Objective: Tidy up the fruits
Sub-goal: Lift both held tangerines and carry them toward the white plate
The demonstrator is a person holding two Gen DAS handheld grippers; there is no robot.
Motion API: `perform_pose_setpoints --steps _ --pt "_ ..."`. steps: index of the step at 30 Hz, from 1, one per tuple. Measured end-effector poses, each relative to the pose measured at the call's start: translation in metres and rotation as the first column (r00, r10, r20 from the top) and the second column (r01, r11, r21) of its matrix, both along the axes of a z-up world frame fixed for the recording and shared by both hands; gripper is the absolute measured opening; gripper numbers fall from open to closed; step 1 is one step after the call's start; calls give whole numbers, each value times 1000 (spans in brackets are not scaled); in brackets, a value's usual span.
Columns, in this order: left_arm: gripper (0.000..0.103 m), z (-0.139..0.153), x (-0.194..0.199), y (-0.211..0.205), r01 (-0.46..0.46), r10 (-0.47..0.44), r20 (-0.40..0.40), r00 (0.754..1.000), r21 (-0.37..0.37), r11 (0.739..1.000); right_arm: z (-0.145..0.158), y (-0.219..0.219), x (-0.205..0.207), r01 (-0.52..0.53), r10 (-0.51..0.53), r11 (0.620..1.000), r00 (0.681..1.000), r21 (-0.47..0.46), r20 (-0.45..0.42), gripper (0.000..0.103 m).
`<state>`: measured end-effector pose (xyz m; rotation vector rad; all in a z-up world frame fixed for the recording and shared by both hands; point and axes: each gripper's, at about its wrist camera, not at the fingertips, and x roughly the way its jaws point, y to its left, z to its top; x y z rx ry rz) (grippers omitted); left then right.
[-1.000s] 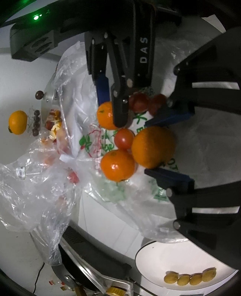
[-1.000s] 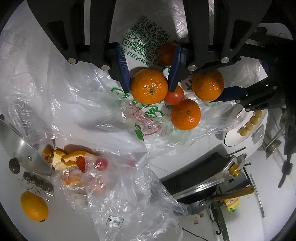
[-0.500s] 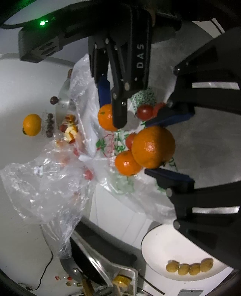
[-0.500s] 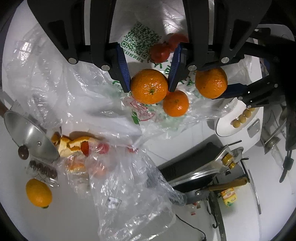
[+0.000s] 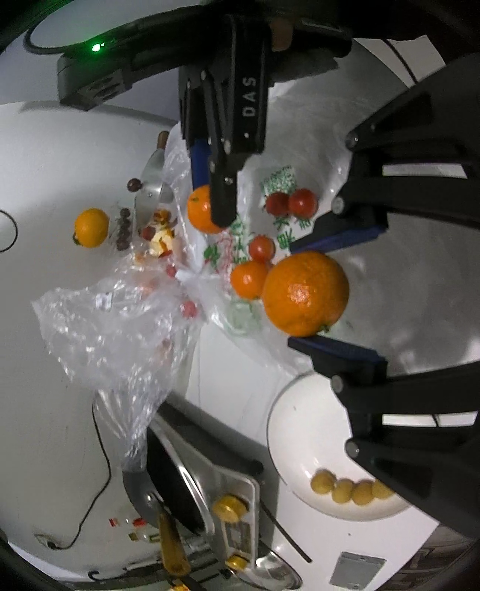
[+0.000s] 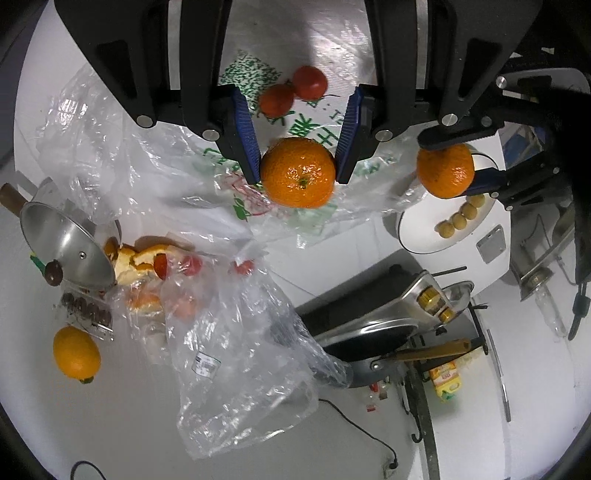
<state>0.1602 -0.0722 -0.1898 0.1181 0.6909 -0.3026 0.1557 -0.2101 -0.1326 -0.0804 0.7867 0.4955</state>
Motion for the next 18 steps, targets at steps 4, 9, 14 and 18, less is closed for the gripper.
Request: perform_pose_setpoints --steps 4,9,14,18 --pt "45 2 -7 18 -29 29 6 1000 -8 1000 5 11 -6 -13 13 1000 1000 -1 9 44" --pt "45 1 -14 40 -70 70 9 998 -18 997 10 32 -12 -42 42 999 999 -12 19 44" --pt "45 -3 -19 63 -108 108 4 994 -26 994 13 55 -15 -71 71 997 997 -25 22 44" --pt "45 -7 -21 83 -139 139 1 990 -23 990 13 71 -16 -89 89 996 996 -32 19 44"
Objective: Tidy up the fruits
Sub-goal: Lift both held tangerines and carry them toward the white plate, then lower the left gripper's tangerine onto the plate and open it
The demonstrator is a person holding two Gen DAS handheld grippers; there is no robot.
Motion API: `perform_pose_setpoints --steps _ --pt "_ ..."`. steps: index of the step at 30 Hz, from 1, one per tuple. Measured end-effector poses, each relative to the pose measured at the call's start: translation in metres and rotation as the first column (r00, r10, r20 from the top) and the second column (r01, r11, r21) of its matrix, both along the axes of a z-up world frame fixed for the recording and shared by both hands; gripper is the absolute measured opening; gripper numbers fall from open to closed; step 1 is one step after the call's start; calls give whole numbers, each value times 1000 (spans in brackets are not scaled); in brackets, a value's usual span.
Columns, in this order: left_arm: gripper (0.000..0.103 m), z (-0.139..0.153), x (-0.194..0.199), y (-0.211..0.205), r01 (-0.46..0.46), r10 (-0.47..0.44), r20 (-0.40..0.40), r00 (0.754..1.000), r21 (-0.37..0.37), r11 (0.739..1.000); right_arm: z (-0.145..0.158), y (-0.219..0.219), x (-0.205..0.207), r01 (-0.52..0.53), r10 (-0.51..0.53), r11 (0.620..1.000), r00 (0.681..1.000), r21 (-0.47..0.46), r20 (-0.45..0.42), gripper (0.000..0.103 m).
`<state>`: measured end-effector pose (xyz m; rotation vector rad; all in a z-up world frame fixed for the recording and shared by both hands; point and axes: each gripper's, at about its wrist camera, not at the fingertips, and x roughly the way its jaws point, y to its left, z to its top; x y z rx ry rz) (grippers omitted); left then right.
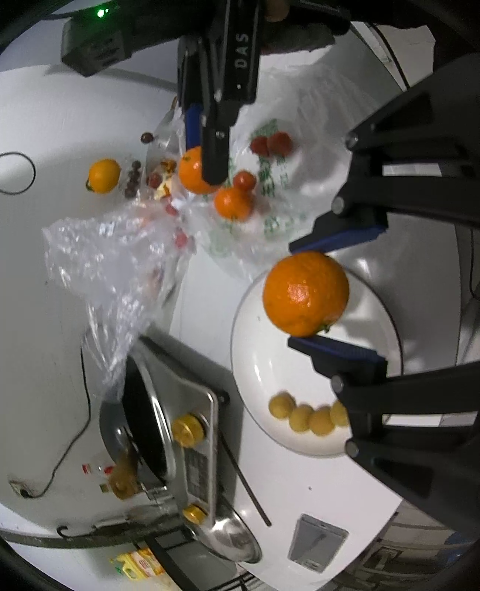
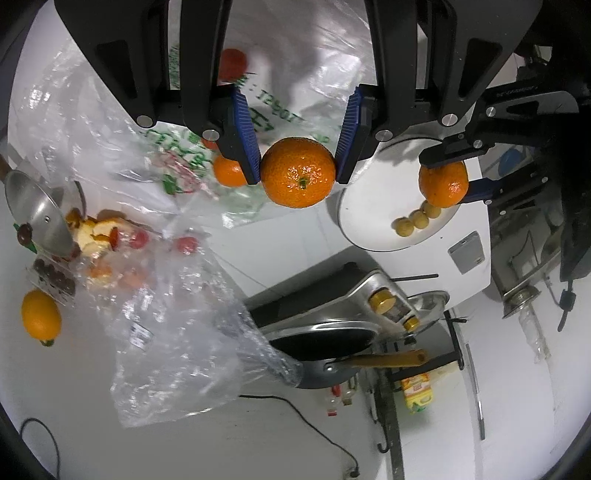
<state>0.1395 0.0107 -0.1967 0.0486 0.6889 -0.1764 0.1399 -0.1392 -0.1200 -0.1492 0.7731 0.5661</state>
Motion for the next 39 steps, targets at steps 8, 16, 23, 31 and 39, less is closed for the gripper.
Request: perform_pose_setpoints --steps 8,16,23,31,39 --pt "45 -10 3 30 -51 51 -9 999 20 998 -4 34 2 -46 46 999 999 -22 -7 44" --pt "45 -14 14 46 -77 78 -11 997 58 995 -8 59 11 -87 87 996 996 -19 -13 44" --pt "45 -22 27 41 -71 74 -12 997 129 989 -16 72 20 -114 113 993 993 -13 -30 44" --pt "45 -36 36 28 -51 57 -28 998 194 980 -27 76 30 -121 120 992 992 -26 -44 44" --pt "45 -44 43 22 -73 80 -12 997 297 952 -33 80 40 -131 129 991 990 -24 -54 44"
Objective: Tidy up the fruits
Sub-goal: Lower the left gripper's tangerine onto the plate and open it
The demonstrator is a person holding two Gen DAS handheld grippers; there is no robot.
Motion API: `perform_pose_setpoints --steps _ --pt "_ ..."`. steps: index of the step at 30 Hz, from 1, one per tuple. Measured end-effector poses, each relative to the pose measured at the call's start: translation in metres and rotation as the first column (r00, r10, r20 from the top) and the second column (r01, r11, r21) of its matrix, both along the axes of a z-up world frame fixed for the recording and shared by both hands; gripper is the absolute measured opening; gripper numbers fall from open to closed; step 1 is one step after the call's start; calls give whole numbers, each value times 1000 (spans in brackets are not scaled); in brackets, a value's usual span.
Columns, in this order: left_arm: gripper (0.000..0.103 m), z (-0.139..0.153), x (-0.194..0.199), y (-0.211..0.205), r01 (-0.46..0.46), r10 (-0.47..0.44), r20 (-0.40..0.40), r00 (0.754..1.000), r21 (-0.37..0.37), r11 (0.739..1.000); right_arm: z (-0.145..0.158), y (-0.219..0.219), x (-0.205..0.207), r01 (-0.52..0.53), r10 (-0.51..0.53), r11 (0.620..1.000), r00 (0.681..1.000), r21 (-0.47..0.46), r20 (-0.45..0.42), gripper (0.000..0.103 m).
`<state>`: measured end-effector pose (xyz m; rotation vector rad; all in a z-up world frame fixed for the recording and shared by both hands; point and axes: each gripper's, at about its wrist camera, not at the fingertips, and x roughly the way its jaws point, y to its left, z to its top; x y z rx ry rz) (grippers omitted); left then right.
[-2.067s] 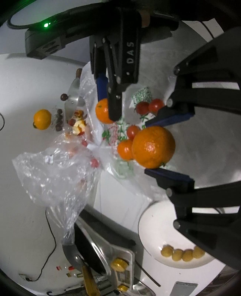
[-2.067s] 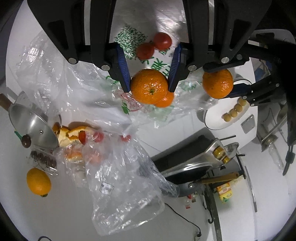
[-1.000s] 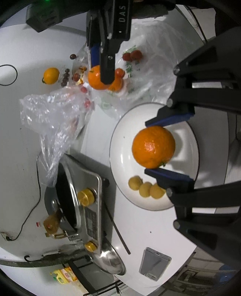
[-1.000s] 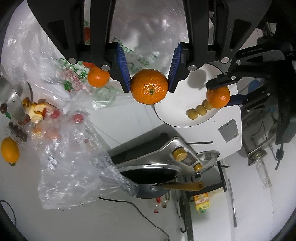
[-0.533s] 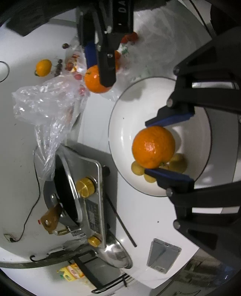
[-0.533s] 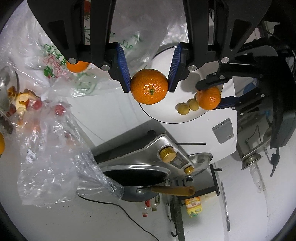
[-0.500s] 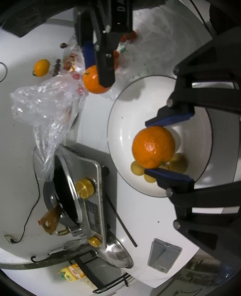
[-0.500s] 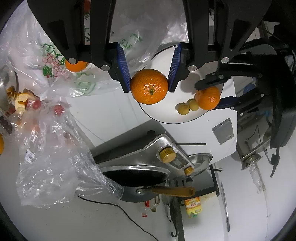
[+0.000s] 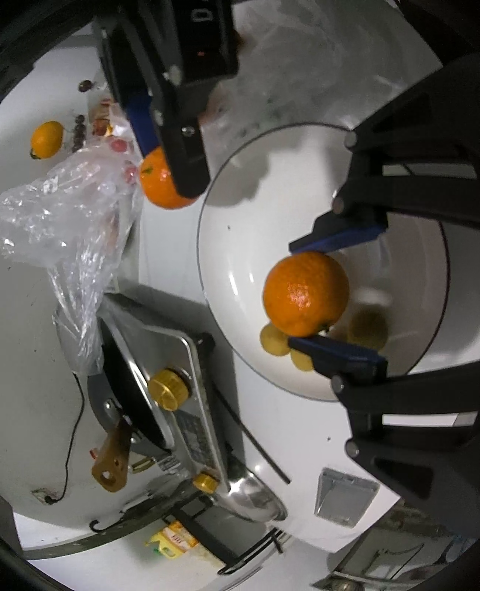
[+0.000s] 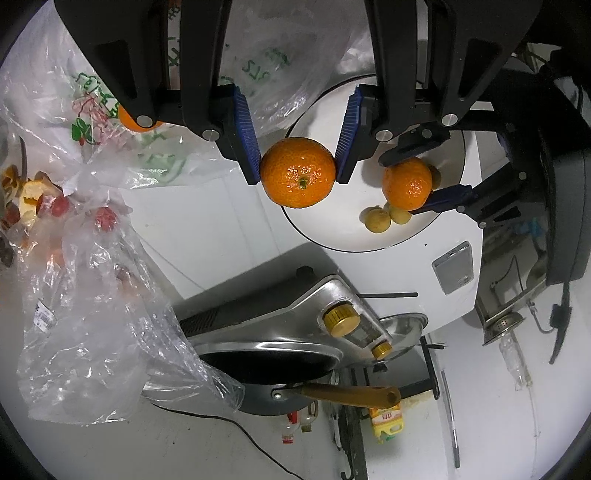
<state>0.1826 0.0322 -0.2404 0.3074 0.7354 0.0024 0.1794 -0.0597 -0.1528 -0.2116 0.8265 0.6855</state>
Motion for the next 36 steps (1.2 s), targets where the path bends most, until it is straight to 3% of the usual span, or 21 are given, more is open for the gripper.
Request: perform_pose_setpoints --steps 15,19,21,29,33,36 --pt "46 -9 14 8 -24 24 -21 999 21 1000 -6 9 10 -14 14 1000 1000 -2 -19 44" --pt "46 -8 16 8 -25 25 -21 999 -1 1000 -7 10 11 -12 12 1000 1000 -5 -22 44" --pt "53 -6 14 7 -18 18 -18 1000 -15 1000 -8 10 11 -11 11 1000 1000 -6 -22 44" --pt "54 10 3 12 -4 7 29 1000 -97 995 -7 10 11 -12 12 1000 1000 -6 -22 44" --pt "54 25 -3 26 -32 46 78 996 -171 985 -7 10 11 -14 14 1000 1000 -8 -21 44" --pt "54 28 0 36 -75 93 87 992 -186 980 -6 11 10 -17 17 1000 1000 -8 -19 44"
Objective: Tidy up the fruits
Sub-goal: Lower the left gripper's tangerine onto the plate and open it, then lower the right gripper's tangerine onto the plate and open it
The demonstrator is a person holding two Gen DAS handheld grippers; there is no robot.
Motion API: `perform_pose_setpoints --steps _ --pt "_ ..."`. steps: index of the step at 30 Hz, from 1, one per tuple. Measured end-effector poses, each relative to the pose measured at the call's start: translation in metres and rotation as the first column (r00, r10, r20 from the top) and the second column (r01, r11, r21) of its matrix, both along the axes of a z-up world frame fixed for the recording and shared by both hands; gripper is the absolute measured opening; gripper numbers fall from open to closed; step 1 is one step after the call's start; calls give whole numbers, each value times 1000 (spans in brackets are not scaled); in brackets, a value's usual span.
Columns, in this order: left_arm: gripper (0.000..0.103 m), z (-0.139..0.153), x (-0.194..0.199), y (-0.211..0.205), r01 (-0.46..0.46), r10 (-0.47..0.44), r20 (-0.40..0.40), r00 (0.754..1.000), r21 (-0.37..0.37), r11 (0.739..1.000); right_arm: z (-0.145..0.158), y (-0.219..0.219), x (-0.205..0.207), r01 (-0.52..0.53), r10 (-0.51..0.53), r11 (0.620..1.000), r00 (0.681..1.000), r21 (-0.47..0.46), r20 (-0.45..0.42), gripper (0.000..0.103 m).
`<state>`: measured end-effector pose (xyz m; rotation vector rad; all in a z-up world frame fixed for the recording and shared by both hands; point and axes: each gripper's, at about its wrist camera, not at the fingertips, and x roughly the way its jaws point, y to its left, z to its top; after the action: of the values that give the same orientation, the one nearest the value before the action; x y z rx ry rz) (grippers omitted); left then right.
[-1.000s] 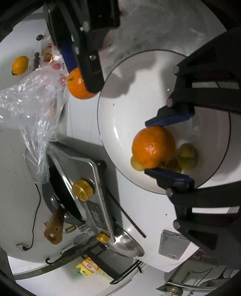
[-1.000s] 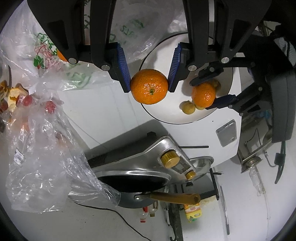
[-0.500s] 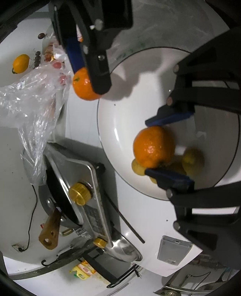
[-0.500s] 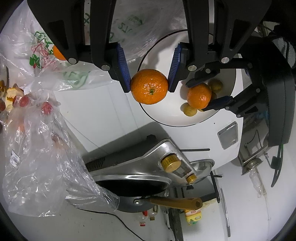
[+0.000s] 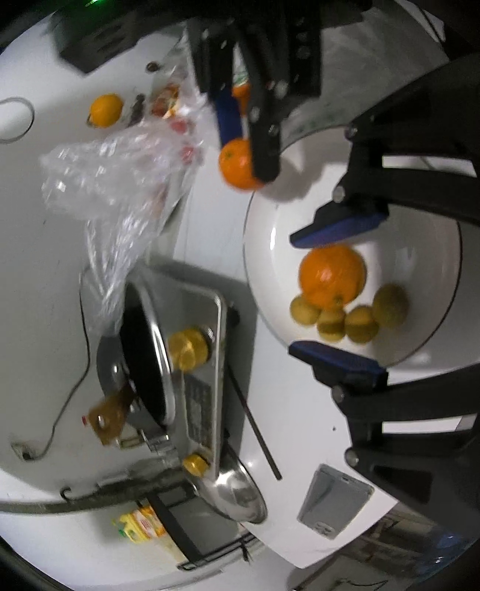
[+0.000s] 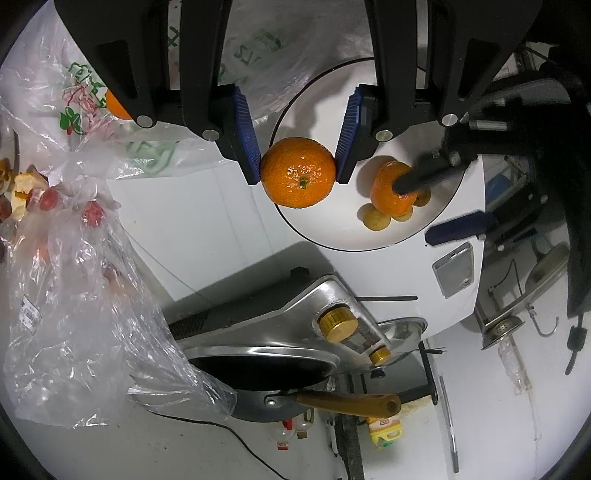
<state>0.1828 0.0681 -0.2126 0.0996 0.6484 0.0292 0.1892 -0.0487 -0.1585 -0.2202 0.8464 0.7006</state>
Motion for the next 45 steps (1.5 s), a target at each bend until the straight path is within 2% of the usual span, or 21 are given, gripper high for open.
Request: perform_pose_setpoints --steps 1,3,12,19,31,37,45 --pt "54 -1 2 2 -10 10 -7 1000 3 1000 0 0 0 -1 1 1000 1000 0 1 44" --pt "61 -4 5 4 -17 17 -8 1000 4 1000 1 0 -1 -1 1 1000 1000 1 2 44" --pt "63 -16 12 -20 71 -70 -53 996 22 997 3 -4 -2 5 -5 1000 1000 2 2 44" --pt "63 -25 17 -26 83 -80 -96 992 29 996 -5 -4 1 3 -3 1000 1000 2 -22 44" --pt "63 -23 1 -18 113 -109 -82 991 49 992 -23 20 7 -40 38 999 998 -26 -56 44" --pt "63 -19 -11 3 73 -72 -54 996 25 997 -34 31 7 -52 49 996 998 -79 -48 43" --pt "63 -19 -16 19 35 -34 -41 999 18 999 -32 38 8 -52 48 996 997 -78 -55 44"
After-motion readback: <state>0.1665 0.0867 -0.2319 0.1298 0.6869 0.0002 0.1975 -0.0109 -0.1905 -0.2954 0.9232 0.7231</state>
